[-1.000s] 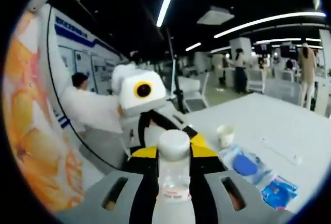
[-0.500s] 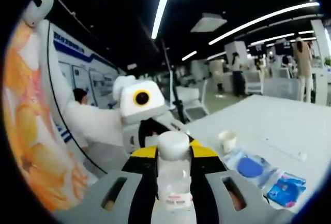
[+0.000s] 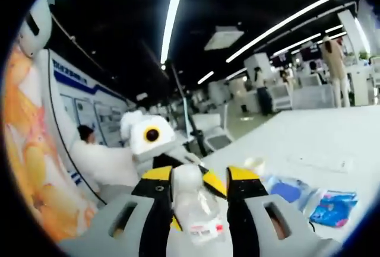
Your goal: Arrange the tabletop items into an orderly group along one side of the table until the central work area is clear of visible clutter.
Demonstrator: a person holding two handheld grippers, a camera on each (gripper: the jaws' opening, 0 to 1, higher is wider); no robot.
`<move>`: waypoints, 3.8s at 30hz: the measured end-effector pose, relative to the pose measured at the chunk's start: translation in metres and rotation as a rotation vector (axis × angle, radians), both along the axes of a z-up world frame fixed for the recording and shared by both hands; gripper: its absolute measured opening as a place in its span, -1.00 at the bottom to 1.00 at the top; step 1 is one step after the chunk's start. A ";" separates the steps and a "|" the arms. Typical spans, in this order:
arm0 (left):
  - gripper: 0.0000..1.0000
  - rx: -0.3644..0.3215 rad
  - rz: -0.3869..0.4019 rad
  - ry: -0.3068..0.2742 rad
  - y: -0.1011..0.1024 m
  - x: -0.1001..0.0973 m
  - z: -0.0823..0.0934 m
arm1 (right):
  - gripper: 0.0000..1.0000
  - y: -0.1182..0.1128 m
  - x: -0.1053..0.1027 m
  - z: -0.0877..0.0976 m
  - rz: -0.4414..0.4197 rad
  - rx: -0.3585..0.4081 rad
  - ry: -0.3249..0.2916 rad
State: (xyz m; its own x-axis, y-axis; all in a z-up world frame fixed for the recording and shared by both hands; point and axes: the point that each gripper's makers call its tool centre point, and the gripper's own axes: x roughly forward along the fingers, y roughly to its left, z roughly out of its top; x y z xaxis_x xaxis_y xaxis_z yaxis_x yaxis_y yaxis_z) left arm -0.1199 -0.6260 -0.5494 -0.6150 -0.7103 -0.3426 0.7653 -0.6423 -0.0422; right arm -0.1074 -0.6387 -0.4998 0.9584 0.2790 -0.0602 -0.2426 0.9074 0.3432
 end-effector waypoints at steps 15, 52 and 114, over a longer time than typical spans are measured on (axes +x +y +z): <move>-0.17 0.056 0.188 -0.057 0.021 0.094 -0.022 | -0.01 -0.050 -0.080 -0.073 -0.240 0.045 0.221; -0.17 0.130 0.433 -0.104 0.025 0.285 -0.071 | 0.17 -0.070 -0.118 -0.139 -0.437 0.199 0.484; -0.15 0.160 0.141 -0.199 -0.038 0.335 -0.114 | 0.15 -0.038 -0.088 -0.175 -0.340 0.208 0.649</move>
